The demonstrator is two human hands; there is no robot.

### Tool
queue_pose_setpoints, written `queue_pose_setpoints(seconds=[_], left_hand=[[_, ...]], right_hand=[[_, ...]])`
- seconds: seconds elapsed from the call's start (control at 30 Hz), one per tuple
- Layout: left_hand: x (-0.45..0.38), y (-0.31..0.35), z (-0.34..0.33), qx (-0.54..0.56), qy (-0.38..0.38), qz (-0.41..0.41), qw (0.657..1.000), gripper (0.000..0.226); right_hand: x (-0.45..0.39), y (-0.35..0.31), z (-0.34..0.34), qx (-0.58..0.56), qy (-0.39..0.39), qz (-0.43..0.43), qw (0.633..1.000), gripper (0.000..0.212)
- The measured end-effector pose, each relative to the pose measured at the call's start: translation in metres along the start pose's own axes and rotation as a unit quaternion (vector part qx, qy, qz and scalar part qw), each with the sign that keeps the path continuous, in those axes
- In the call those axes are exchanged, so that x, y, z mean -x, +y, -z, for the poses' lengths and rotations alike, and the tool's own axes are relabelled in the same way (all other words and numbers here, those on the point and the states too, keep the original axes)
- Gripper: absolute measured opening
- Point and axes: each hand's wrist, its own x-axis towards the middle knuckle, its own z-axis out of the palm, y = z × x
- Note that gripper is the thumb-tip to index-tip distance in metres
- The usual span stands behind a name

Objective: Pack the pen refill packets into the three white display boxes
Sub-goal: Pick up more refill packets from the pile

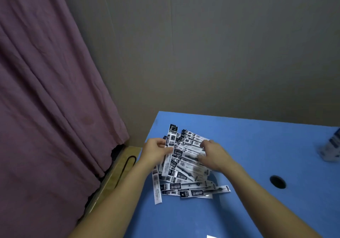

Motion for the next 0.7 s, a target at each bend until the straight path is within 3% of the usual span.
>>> queue_pose_setpoints(seconds=[0.1,0.3,0.47,0.7], left_hand=[[0.006,0.019,-0.013,-0.033,-0.025,-0.044,0.998,0.051],[0.038,0.060,-0.051,-0.074,-0.092,-0.154,0.981,0.030],[0.072,0.084,-0.102,-0.052,-0.180,-0.201,0.961,0.011],[0.136,0.115,-0.191,-0.034,-0.267,-0.235,0.934,0.007]], right_hand=[[0.026,0.011,0.004,0.008,0.012,-0.053,0.998,0.045],[0.097,0.041,0.016,-0.006,0.065,-0.172,0.983,0.050],[0.171,0.073,0.025,-0.015,0.126,-0.259,0.958,0.049],[0.281,0.146,0.043,-0.026,0.173,-0.357,0.918,0.051]])
